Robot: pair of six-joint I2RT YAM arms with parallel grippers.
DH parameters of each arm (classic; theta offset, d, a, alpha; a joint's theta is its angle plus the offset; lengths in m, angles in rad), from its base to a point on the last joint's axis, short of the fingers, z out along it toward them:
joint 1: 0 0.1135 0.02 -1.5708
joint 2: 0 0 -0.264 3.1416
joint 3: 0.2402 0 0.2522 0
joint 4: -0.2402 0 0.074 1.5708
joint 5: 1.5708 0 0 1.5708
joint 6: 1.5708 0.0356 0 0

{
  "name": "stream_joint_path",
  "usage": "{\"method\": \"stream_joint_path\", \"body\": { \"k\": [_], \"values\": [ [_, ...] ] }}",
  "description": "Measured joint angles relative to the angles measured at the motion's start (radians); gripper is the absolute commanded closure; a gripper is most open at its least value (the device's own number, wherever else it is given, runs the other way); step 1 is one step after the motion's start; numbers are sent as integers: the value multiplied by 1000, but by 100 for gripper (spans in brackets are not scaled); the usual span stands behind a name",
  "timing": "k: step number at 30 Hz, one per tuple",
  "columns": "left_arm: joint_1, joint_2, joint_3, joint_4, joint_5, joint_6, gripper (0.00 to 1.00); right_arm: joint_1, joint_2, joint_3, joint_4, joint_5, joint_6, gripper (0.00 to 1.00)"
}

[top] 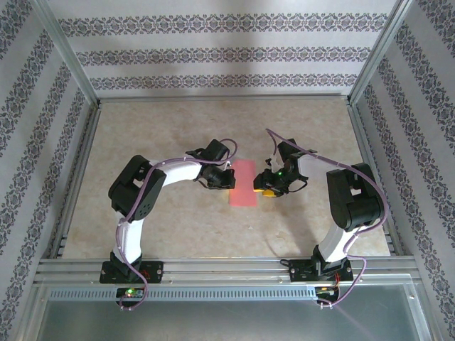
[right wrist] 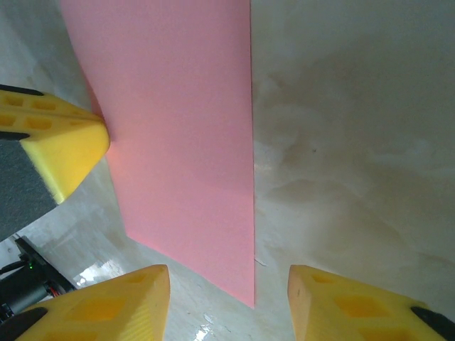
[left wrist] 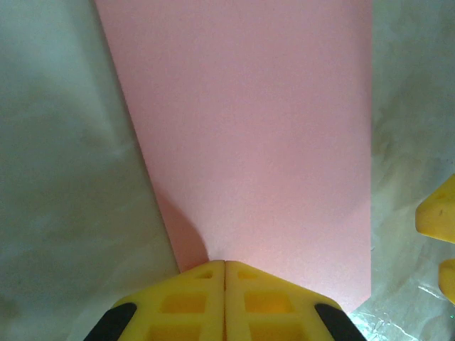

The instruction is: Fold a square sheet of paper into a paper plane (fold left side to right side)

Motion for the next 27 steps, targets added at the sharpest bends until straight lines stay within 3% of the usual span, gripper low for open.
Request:
{"method": "stream_joint_path", "body": {
  "k": [27],
  "values": [
    [0,-11,-14,-15,-32,1,92,1,10,0,0,0,0,51]
  ]
}}
